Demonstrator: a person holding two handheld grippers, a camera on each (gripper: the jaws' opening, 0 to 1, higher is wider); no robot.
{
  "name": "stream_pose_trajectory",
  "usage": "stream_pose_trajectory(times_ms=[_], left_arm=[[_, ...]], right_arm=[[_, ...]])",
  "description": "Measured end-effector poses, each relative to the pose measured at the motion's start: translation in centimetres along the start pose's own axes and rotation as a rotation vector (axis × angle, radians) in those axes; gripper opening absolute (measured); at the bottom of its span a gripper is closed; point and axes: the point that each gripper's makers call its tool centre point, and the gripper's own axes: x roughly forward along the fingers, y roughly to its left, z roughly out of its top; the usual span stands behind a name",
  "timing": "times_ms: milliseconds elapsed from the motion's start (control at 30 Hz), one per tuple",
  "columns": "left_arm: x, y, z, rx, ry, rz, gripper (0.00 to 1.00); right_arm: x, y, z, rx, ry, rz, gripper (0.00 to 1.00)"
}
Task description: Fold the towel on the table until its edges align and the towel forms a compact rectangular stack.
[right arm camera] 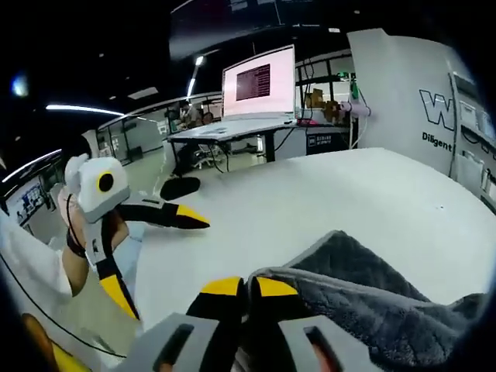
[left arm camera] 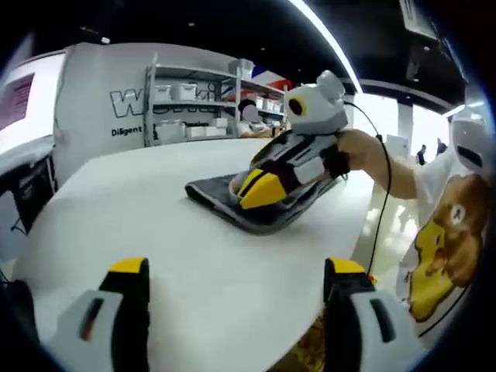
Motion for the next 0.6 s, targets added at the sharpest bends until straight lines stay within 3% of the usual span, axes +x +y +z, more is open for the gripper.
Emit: stream_pose_trajectory(times_ms=[233, 600], left_arm=[[-0.2, 0.1, -0.1, -0.004, -0.001, 0.004, 0.98], [-0.5, -0.5, -0.1, -0.008, -0.008, 0.005, 0.98]], right_arm=[[0.9, 0.3, -1.4, -0.023, 0.056, -0.009, 0.04], [0.3, 0.9, -1.6, 0.030, 0.041, 0.042, 0.13]])
